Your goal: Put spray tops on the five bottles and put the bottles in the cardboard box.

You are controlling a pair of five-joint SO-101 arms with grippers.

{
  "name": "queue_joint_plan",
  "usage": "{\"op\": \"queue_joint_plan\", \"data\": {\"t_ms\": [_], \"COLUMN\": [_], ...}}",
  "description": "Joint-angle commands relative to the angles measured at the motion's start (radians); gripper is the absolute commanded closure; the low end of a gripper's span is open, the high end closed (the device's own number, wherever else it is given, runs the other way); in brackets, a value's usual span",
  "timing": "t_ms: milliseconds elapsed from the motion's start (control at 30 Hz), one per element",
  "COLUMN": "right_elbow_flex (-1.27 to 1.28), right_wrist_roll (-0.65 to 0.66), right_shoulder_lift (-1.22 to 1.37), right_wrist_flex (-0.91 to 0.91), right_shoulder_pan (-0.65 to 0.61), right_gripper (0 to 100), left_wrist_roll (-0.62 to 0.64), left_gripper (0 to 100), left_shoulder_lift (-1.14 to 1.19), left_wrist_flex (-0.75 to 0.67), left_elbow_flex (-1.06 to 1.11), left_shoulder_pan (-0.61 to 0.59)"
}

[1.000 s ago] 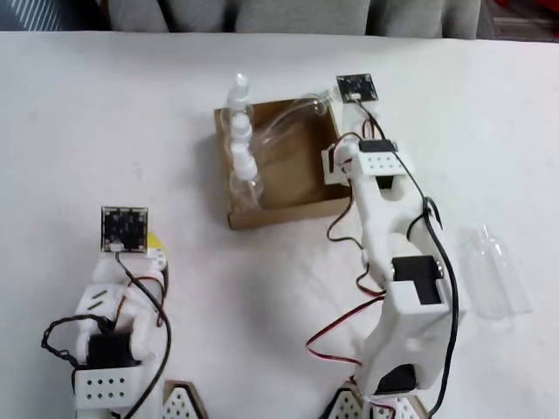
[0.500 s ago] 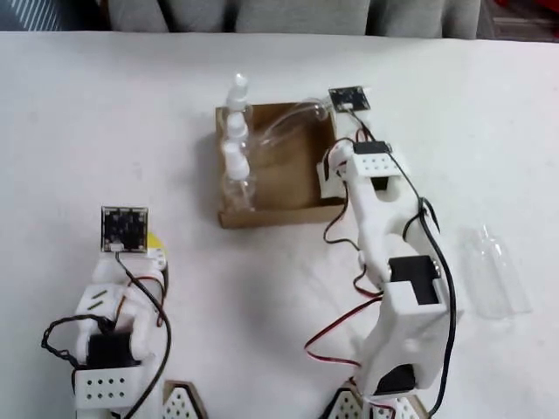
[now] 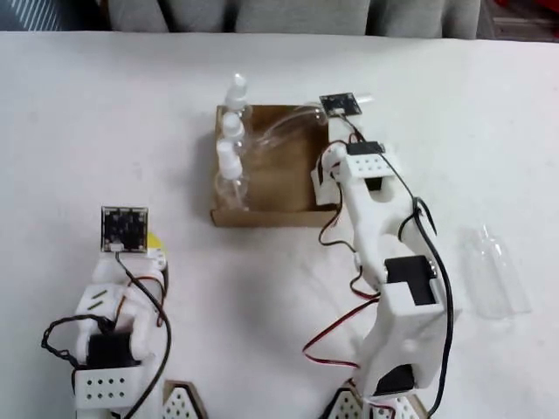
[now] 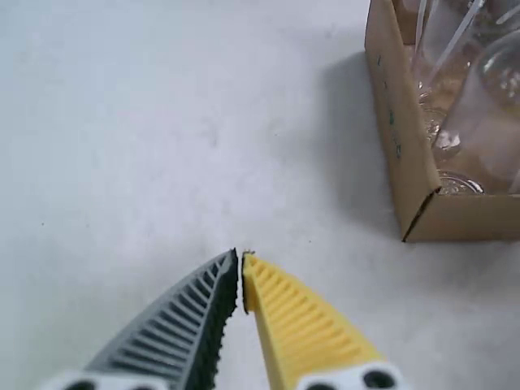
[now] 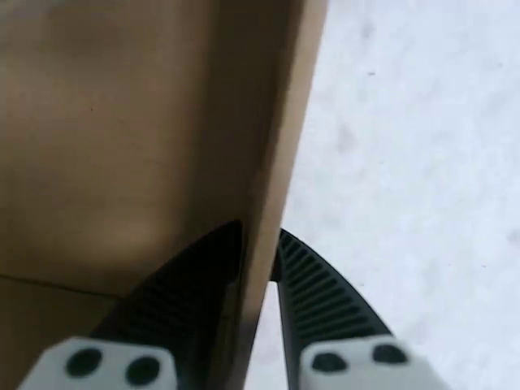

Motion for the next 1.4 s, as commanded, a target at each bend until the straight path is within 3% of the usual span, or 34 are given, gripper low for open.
{"op": "queue_joint_plan", "data": {"t_ms": [0, 267, 700, 800, 1000, 1233, 1367], "right_elbow_flex": [-0.017, -0.04, -0.038, -0.038, -0.038, -0.026, -0.008], "right_wrist_roll": [0.005, 0.005, -0.011, -0.14, -0.385, -0.694, -0.804], "right_shoulder_lift": [-0.03, -0.031, -0.311, -0.38, -0.463, -0.438, -0.364], "right_wrist_flex": [0.012, 0.013, 0.156, 0.165, 0.068, -0.079, -0.209], "right_shoulder_pan": [-0.021, -0.01, -0.013, -0.019, -0.073, -0.156, -0.171], "right_gripper": [97.5, 71.9, 70.4, 73.0, 87.8, 82.5, 78.8], "left_wrist_roll": [-0.012, -0.012, -0.012, -0.012, -0.012, -0.012, -0.06], "left_gripper": [98, 98, 98, 98, 98, 98, 98], "left_shoulder_lift": [-0.007, -0.007, -0.007, -0.007, -0.007, -0.007, -0.005], "left_wrist_flex": [-0.014, -0.014, -0.017, -0.017, -0.017, -0.015, -0.008], "left_elbow_flex": [-0.003, -0.003, -0.003, -0.003, -0.003, -0.003, -0.003], "left_shoulder_pan": [-0.008, -0.008, -0.008, -0.008, -0.008, -0.008, -0.007]}}
